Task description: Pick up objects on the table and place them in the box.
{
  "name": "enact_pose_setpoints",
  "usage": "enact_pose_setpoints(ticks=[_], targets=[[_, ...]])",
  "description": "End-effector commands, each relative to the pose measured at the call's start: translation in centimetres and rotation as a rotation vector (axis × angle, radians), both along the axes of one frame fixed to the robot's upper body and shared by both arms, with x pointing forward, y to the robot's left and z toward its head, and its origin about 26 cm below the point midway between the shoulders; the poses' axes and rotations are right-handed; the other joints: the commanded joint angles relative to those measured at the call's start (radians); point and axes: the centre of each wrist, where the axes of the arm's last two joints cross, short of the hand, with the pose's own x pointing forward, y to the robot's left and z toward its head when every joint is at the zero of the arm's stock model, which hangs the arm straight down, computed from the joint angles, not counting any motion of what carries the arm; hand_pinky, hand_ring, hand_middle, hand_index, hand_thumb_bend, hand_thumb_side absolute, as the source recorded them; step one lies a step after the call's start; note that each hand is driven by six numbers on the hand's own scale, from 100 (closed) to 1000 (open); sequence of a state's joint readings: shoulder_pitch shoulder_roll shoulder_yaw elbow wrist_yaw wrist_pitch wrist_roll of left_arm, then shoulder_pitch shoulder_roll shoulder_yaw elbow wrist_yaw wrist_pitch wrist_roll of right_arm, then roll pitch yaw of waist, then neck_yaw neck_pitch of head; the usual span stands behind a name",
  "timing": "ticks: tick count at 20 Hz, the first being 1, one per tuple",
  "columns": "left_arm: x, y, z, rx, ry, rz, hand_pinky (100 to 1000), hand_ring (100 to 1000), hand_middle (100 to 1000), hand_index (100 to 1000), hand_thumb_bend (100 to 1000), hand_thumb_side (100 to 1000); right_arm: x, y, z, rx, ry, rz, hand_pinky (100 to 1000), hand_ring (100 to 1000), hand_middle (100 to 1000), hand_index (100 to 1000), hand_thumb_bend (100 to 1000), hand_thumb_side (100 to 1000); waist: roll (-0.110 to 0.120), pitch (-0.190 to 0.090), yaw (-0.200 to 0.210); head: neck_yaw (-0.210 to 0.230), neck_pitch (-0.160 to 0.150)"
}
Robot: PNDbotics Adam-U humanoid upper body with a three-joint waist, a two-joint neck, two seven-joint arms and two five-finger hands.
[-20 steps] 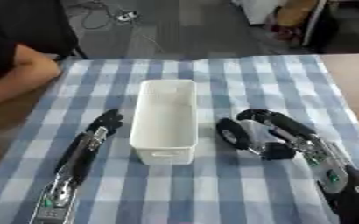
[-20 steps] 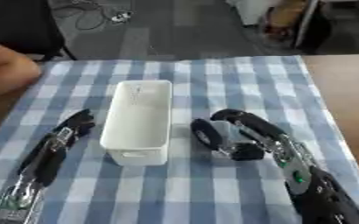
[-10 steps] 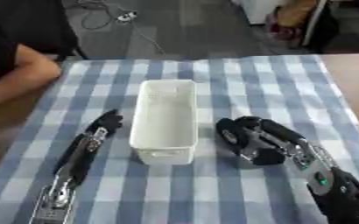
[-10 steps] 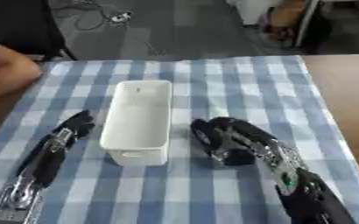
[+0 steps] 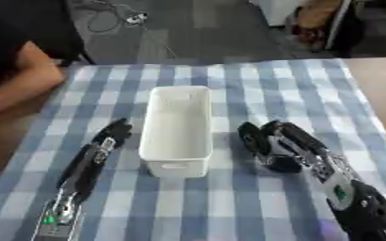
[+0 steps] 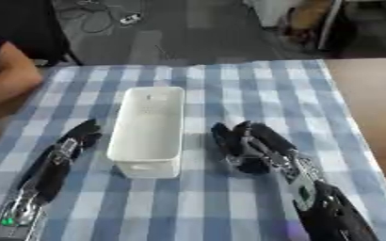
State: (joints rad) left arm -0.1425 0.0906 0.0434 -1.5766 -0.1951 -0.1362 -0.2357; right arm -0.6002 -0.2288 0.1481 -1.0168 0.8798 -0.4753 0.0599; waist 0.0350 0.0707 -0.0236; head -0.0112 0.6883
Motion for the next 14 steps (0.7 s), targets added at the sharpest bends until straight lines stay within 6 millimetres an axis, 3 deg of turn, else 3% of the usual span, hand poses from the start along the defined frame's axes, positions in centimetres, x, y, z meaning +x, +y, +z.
enact_pose_setpoints(ticks=[1,6,14], targets=[[0.2,-0.1,0.6,0.006,-0.02,-0.009,938,881,1000,865,100,1000,0.5,0.2,1.4,0.019,-0.064,-0.014,755,552,410,411,100,487,-0.001,-0.011,-0.001,-0.012,-0.013],[0.2,-0.1,0.5,0.005,-0.018,-0.011,938,881,1000,865,100,1000,0.6,0.1,2.0,0.033,-0.09,-0.023,754,556,409,412,100,491,-0.001,-0.012,0.0,-0.012,-0.013],[0.1,-0.1,0.4,0.008,-0.014,-0.011,939,882,1000,864,100,1000,1.0,-0.5,6.9,0.063,-0.224,-0.008,754,563,410,418,100,483,-0.005,-0.016,0.0,-0.007,-0.013]])
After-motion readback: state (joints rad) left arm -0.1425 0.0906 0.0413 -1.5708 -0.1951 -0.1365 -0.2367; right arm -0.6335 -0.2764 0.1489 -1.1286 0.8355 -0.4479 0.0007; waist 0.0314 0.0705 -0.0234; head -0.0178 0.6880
